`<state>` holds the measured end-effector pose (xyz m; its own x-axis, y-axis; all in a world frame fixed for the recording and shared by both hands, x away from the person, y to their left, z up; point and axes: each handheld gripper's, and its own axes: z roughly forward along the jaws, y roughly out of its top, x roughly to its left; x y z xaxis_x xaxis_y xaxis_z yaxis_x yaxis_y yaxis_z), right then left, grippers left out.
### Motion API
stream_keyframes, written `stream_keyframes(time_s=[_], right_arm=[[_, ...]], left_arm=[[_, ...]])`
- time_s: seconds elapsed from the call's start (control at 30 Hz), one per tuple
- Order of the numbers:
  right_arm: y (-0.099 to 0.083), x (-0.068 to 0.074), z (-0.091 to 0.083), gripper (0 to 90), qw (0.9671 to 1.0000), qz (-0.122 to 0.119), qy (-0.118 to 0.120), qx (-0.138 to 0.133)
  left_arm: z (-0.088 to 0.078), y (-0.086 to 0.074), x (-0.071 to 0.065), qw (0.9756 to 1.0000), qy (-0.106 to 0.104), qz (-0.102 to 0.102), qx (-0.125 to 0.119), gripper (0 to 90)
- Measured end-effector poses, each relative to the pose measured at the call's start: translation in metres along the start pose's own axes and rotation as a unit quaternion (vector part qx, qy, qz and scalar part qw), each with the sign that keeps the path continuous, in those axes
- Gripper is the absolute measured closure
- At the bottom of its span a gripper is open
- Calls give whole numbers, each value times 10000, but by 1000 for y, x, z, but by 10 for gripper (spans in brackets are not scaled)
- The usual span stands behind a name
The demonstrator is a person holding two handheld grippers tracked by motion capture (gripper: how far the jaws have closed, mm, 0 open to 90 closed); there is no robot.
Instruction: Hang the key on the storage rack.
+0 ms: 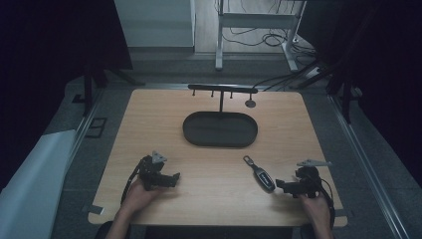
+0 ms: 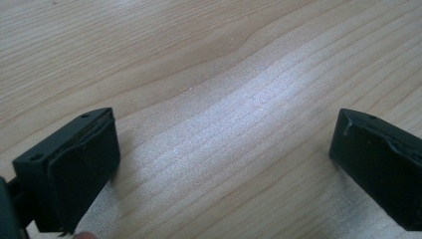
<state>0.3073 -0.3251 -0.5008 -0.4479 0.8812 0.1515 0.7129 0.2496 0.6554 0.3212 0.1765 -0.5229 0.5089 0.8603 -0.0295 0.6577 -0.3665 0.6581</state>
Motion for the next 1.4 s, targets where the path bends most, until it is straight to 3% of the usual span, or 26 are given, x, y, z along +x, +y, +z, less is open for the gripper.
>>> stream_keyframes(time_s=[0.13,0.53,1.4], right_arm=[[0,2,1,29,9999,-134,-48,32],[-2,-3,-3,40,9997,-117,-189,20],[3,3,-7,54,9998,-200,-5,78]], left_arm=[[0,0,0,10000,-1,2,2,0],[0,0,0,10000,-5,-9,-9,0],[0,0,0,10000,-6,-15,-14,0]])
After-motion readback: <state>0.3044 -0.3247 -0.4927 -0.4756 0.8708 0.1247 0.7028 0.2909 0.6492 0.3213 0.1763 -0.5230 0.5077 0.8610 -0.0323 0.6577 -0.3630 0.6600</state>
